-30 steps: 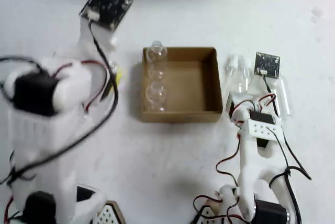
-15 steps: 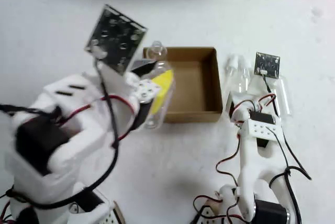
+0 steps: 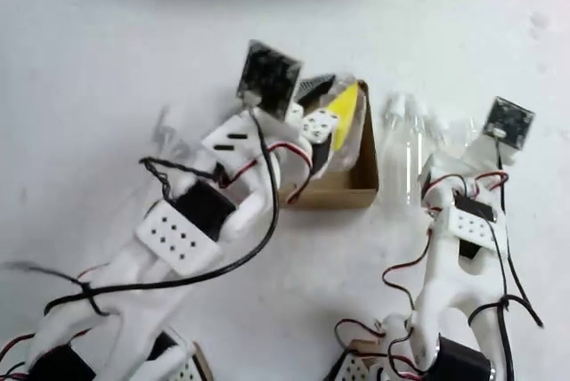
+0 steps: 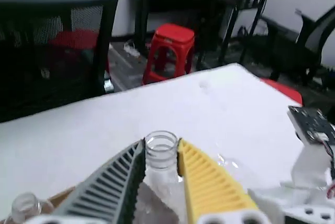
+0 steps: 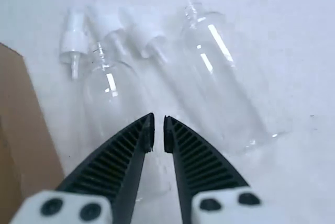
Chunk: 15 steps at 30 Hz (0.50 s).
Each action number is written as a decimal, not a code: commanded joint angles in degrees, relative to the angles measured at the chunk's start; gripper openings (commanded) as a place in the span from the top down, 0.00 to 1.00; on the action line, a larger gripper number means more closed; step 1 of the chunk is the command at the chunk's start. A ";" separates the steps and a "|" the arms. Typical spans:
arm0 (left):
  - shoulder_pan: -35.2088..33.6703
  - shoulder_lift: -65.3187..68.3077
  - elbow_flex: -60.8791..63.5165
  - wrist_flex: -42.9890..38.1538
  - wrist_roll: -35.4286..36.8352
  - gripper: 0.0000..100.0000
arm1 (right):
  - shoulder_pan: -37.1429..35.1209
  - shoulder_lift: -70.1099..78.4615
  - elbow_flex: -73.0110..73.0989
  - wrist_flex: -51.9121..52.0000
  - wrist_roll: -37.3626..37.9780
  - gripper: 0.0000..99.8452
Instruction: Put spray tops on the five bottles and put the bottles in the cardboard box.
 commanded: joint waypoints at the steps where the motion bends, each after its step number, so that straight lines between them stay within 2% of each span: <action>1: -3.56 3.38 4.13 -16.18 -2.55 0.98 | 1.10 -1.10 -0.35 -2.68 -1.05 0.98; 8: -5.05 18.24 5.45 -29.19 -7.47 0.98 | 0.92 -1.10 -0.35 -3.12 -1.05 0.98; 15: -4.79 21.41 5.54 -31.30 -7.47 0.98 | 0.84 -1.10 0.62 -4.88 -0.97 0.98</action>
